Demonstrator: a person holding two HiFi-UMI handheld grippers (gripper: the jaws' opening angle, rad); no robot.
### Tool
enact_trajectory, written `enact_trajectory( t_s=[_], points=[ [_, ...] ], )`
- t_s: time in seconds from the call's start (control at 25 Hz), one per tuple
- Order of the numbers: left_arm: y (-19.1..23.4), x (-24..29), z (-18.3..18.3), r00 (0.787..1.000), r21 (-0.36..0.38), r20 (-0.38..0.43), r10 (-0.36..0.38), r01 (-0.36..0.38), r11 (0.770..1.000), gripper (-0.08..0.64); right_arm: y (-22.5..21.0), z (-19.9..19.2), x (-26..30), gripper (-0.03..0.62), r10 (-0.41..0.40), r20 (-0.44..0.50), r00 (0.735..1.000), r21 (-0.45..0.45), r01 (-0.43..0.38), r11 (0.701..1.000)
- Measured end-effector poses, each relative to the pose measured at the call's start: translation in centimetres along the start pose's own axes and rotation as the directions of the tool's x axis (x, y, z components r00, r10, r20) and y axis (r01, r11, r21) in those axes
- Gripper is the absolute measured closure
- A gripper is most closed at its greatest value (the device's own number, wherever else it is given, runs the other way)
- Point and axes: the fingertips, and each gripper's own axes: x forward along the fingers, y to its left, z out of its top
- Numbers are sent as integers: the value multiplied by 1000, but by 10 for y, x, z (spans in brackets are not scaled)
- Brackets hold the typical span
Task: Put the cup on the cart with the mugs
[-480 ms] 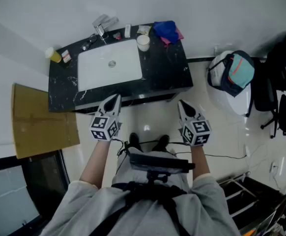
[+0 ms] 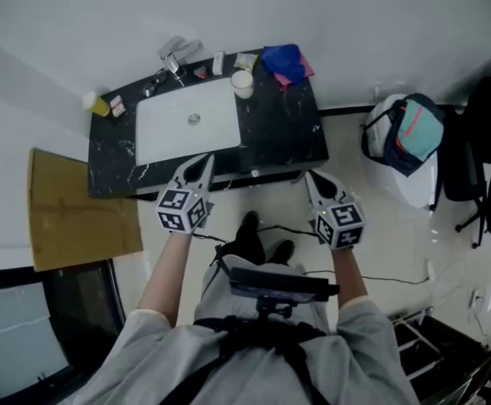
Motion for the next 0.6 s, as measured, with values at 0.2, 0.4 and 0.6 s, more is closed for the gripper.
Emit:
enact_trajectory(
  t_s=[0.2, 0.4, 0.6],
  points=[
    [19, 40, 15, 1000, 15, -18, -21, 22, 1000, 558, -10, 21, 37, 594, 3, 4, 1000, -21, -3, 1000],
    [38, 91, 20, 995, 35, -75, -67, 69, 997, 558, -22, 45, 73, 594, -20, 3, 1000, -30, 20, 999],
    [59, 143, 23, 987, 63, -133, -94, 104, 993, 527, -33, 66, 116, 594, -35, -6, 999, -53, 35, 998]
  ],
)
